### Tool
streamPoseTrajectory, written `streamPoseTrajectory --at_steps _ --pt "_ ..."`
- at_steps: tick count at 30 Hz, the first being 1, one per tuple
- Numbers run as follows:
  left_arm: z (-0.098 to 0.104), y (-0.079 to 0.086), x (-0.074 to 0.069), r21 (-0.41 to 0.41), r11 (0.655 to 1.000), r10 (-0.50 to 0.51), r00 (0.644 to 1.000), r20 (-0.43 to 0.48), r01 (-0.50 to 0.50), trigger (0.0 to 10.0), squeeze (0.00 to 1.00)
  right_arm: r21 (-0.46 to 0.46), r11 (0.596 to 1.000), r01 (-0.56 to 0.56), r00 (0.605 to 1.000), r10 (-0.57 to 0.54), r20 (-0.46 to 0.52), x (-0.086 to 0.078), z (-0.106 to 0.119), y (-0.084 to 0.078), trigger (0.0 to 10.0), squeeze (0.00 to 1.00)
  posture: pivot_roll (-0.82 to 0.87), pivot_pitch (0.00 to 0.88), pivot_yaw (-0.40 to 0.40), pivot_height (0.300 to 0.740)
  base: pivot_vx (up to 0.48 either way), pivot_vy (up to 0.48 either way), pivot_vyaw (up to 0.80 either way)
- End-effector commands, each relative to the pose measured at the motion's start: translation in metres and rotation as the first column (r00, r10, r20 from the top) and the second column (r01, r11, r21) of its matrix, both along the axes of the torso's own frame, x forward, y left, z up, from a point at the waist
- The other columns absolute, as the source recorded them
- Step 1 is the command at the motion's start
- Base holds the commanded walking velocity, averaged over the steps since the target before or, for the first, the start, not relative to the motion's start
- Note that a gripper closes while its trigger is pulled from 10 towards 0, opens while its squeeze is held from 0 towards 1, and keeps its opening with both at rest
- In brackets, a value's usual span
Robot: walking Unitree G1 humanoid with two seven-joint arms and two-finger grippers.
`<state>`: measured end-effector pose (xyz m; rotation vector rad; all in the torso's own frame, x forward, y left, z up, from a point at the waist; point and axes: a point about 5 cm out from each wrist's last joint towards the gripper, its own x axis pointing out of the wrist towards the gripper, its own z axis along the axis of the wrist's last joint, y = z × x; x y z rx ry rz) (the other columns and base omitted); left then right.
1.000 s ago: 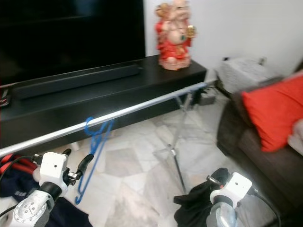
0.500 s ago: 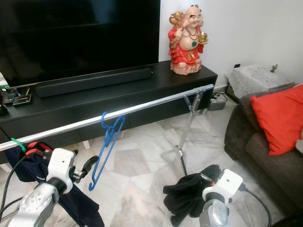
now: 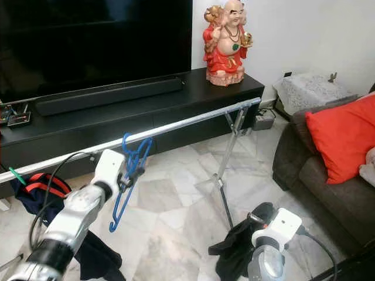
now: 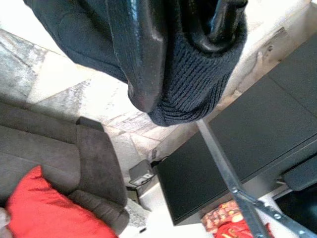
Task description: Hang hanger
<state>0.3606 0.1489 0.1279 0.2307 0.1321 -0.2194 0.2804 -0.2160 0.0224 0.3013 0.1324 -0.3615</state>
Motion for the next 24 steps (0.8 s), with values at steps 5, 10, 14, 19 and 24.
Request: streamPoseTrajectory --at_steps 5,10,14,19,24 --pt "-0.016 0.004 0.005 0.104 0.991 0.097 0.99 -0.103 -0.086 10.0 0.0 -0.022 1.0 -0.006 1.0 0.006 0.027 0.005 0.007 -0.004 10.0 0.0 0.04 0.053 -0.017 0.74 0.0 0.0 0.0" --pt "-0.019 0.009 0.008 0.131 0.982 0.155 0.98 -0.123 -0.139 10.0 0.0 -0.024 1.0 -0.009 1.0 0.01 0.029 0.006 0.008 -0.005 10.0 0.0 0.03 0.05 -0.023 0.74 0.0 0.0 0.0" --pt "-0.022 0.017 0.009 0.134 0.972 0.208 0.969 -0.132 -0.191 10.0 0.0 -0.026 0.999 -0.021 0.999 0.022 0.031 0.006 0.009 -0.004 10.0 0.0 0.03 0.046 -0.026 0.74 0.0 0.0 0.0" --pt "-0.023 0.013 0.01 0.089 0.979 0.195 0.971 -0.137 -0.184 10.0 0.0 -0.023 0.999 -0.026 0.999 0.027 0.032 0.007 0.009 -0.002 10.0 0.0 0.03 0.039 -0.025 0.74 0.0 0.0 0.0" --pt "-0.022 0.006 0.012 0.061 0.987 0.157 0.978 -0.134 -0.15 10.0 0.0 -0.021 0.999 -0.027 0.999 0.028 0.033 0.007 0.009 -0.002 10.0 0.0 0.03 0.035 -0.024 0.74 0.0 0.0 0.0"
